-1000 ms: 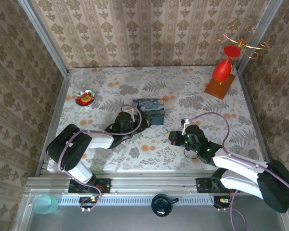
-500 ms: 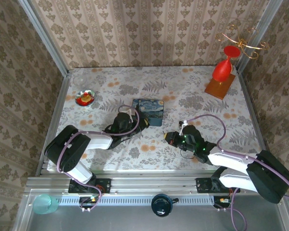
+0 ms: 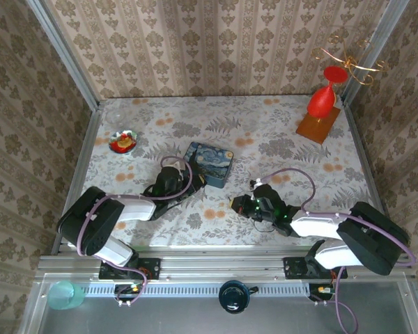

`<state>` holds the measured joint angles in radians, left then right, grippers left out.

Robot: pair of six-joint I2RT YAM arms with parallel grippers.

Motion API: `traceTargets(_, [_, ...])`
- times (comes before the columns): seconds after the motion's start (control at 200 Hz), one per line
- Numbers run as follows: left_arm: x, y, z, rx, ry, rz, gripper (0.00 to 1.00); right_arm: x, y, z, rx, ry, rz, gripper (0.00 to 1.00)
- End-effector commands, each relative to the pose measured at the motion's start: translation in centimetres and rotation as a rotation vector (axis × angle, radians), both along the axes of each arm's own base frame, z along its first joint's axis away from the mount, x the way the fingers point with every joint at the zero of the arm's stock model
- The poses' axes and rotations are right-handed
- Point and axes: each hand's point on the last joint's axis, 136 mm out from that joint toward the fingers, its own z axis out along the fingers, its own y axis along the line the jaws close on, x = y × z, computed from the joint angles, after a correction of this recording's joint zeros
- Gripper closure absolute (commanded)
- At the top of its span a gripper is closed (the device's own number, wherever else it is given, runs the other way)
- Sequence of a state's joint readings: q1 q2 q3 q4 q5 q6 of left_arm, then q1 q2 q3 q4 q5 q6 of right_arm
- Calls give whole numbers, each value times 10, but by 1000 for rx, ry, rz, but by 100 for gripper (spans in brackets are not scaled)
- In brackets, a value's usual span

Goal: Unlock a padlock with a key

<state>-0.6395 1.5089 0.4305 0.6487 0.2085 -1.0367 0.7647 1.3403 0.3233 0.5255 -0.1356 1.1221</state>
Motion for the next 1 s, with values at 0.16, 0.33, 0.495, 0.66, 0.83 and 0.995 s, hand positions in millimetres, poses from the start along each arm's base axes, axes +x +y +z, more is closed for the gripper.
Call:
traceTargets(0.16, [1,-2,24,-69,-31,16,99,8,12,2,72,10,-51,100])
traceTargets(0.33, [-2,-4,24,-78,-23,12,99,8,7,2,62,12,-78,100])
traceTargets(0.495, [-3,-7,26,-92,-19,11,100,8,1,-3,61,38,-100,100])
traceTargets(0.66, [-5,-11,26,-104,-12,5,100,12,-4,-3,92,55,-119,100])
traceTargets(0.83, [-7,-14,27,-118,-7,2,100,13,-1,0,116,56,-117,100])
traceTargets(0.995, [-8,-17,27,-130,-3,3,100,13,4,-2,136,71,-110,100])
